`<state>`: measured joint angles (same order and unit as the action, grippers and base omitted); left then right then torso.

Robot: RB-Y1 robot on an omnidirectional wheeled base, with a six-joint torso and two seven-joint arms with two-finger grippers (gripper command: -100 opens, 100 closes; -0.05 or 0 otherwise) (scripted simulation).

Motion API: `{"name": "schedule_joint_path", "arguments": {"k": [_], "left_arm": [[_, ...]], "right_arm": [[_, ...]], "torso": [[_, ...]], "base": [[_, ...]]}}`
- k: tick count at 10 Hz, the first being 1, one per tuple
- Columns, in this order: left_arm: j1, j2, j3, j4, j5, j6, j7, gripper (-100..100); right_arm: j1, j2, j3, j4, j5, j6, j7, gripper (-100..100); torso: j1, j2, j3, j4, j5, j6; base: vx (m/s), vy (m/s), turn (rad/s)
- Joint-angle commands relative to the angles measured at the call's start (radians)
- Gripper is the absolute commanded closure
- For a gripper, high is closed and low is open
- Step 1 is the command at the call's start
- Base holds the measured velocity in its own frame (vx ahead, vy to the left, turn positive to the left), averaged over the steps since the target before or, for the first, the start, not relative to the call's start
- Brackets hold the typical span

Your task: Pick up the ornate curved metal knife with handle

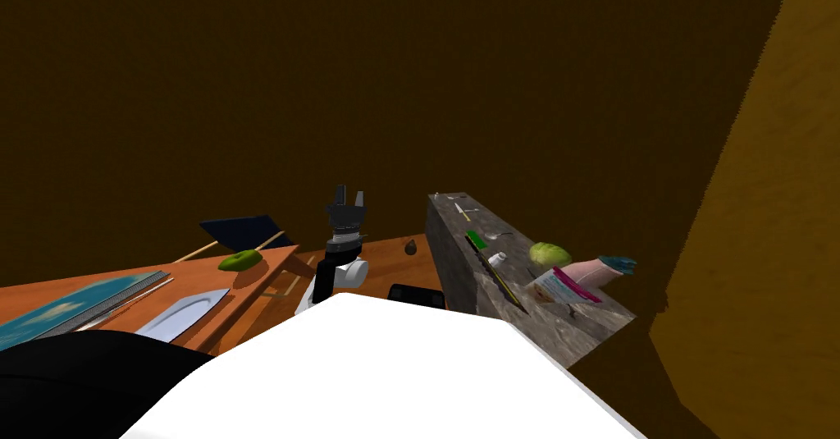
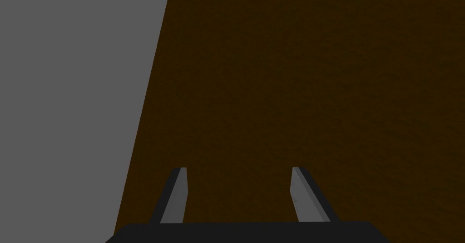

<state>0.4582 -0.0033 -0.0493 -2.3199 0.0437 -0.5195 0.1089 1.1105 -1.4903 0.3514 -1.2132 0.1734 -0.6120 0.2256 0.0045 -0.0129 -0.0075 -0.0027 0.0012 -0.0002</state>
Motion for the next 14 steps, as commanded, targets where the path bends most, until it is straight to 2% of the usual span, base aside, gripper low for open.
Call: {"name": "schedule_joint_path", "arguments": {"k": [1,2,4,5,9,10,11,12,14], "left_arm": [[0.000,0.000,0.000,0.000,0.000,0.000,0.000,0],[0.000,0.000,0.000,0.000,0.000,0.000,0.000,0],[0.000,0.000,0.000,0.000,0.000,0.000,0.000,0],[0.000,0.000,0.000,0.000,0.000,0.000,0.000,0],[0.000,0.000,0.000,0.000,0.000,0.000,0.000,0],[0.000,0.000,0.000,0.000,0.000,0.000,0.000,0],[0.000,0.000,0.000,0.000,0.000,0.000,0.000,0],[0.000,0.000,0.000,0.000,0.000,0.000,0.000,0],[0.000,0.000,0.000,0.000,0.000,0.000,0.000,0]], "right_arm": [[-0.016,-0.050,0.021,0.038,0.005,-0.016,0.015,-100],[-0.016,-0.057,0.021,0.038,0.005,-0.016,0.015,-100],[-0.049,-0.114,0.048,0.077,0.012,-0.030,0.029,-100],[-0.049,-0.114,0.048,0.077,0.012,-0.030,0.029,-100],[-0.104,-0.172,0.073,0.112,0.016,-0.048,0.045,-100],[-0.092,-0.170,0.070,0.104,0.013,-0.042,0.043,-100],[-0.095,-0.170,0.072,0.106,0.015,-0.043,0.043,0],[-0.104,-0.139,0.079,0.110,0.025,-0.030,0.047,-100],[-0.118,-0.098,0.090,0.116,0.038,-0.013,0.051,-100]], "torso": [[0.000,0.000,0.000,0.000,0.000,0.000],[0.002,-0.003,-0.001,-0.001,0.000,0.000],[-0.002,0.000,0.000,0.000,0.000,0.000],[-0.001,-0.002,-0.002,-0.001,-0.001,0.000],[0.000,-0.001,-0.001,0.000,0.000,0.000],[0.000,-0.003,-0.002,0.000,0.000,-0.001],[0.000,0.003,0.001,0.001,-0.001,-0.001],[-0.001,0.008,0.005,0.002,-0.001,-0.001],[-0.003,0.013,0.007,0.004,-0.001,-0.001]], "base": [[0.246,0.087,0.174],[0.193,0.049,0.057],[0.227,0.009,0.129],[0.170,0.014,0.070],[0.214,0.030,0.100],[0.106,0.010,0.005],[0.018,0.002,0.004],[0.006,-0.011,0.088],[-0.007,-0.033,0.099]]}}
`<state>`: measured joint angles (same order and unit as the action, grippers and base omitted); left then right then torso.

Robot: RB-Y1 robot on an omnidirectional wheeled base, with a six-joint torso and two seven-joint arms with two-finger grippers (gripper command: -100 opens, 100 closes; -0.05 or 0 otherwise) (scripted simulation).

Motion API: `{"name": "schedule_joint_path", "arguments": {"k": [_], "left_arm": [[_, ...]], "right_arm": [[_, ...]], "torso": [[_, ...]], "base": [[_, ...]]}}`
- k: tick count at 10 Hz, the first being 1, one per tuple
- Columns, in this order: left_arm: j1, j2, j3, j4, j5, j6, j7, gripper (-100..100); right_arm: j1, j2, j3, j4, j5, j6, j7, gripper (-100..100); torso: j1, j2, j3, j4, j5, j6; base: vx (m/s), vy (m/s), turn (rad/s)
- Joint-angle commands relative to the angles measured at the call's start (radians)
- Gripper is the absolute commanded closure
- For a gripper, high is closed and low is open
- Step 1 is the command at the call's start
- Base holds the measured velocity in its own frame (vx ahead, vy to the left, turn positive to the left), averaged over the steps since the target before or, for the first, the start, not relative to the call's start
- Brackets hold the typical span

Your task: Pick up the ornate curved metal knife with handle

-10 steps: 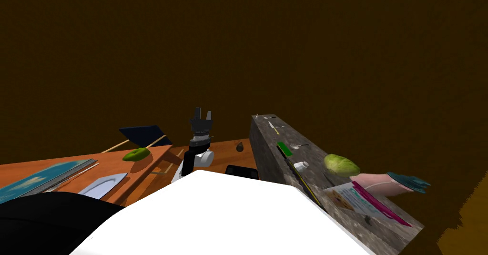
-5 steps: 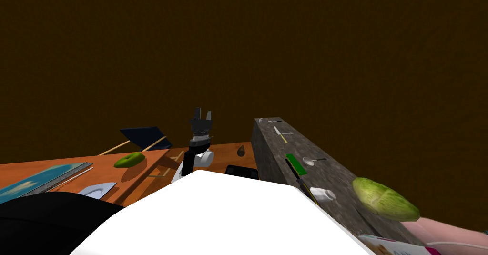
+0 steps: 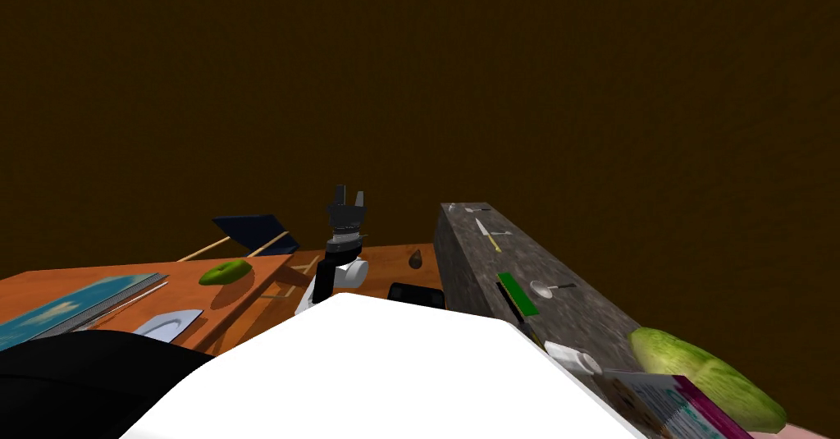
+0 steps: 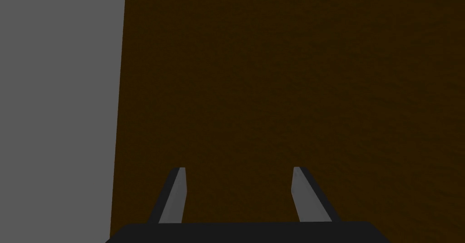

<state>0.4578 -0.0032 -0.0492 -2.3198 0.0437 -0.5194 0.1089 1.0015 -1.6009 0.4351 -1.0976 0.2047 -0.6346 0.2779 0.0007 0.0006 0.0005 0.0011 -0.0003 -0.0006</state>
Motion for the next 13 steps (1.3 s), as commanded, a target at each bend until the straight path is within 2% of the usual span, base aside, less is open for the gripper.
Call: {"name": "schedule_joint_path", "arguments": {"k": [1,2,3,7,8,9,11,12,13], "left_arm": [[0.000,0.000,0.000,0.000,0.000,0.000,0.000,0],[0.000,0.000,0.000,0.000,0.000,0.000,0.000,0],[0.000,0.000,0.000,0.000,0.000,0.000,0.000,0],[0.000,0.000,0.000,0.000,0.000,0.000,0.000,0],[0.000,0.000,0.000,0.000,0.000,0.000,0.000,0],[0.000,0.000,0.000,0.000,0.000,0.000,0.000,0],[0.000,0.000,0.000,0.000,0.000,0.000,0.000,0],[0.000,0.000,0.000,0.000,0.000,0.000,0.000,0],[0.000,0.000,0.000,0.000,0.000,0.000,0.000,0]], "right_arm": [[-0.015,0.033,0.011,0.004,0.014,0.018,0.001,-100],[-0.007,0.018,0.005,0.001,0.006,0.011,0.002,-100],[-0.007,0.020,0.006,0.001,0.007,0.013,0.002,100],[-0.007,0.020,0.006,0.001,0.007,0.012,0.002,100],[-0.007,0.020,0.006,0.001,0.007,0.012,0.002,0],[-0.002,-0.008,0.001,-0.002,0.000,0.001,-0.003,100],[0.011,-0.049,-0.010,-0.008,-0.013,-0.016,-0.008,100],[0.007,-0.035,-0.006,-0.008,-0.008,-0.007,-0.007,100],[0.007,-0.036,-0.006,-0.008,-0.009,-0.009,-0.007,0]], "torso": [[0.000,0.000,0.000,0.000,0.000,0.000],[0.000,0.000,0.000,0.000,0.000,0.000],[0.001,0.000,0.000,0.000,0.000,0.000],[0.001,0.000,0.000,0.000,0.000,0.000],[0.001,0.000,0.000,0.000,0.000,0.000],[0.001,0.000,0.000,0.000,0.000,0.000],[0.004,-0.001,0.000,0.000,0.001,0.000],[0.004,0.000,0.000,0.000,0.001,0.000],[0.003,0.000,0.000,0.000,0.001,0.000]], "base": [[-0.010,-0.035,0.077],[-0.005,-0.016,0.015],[0.000,0.000,0.000],[0.000,0.000,0.000],[0.000,0.000,0.000],[0.006,0.020,-0.122],[0.004,0.039,-0.098],[-0.001,0.018,-0.016],[0.000,0.000,0.000]]}}
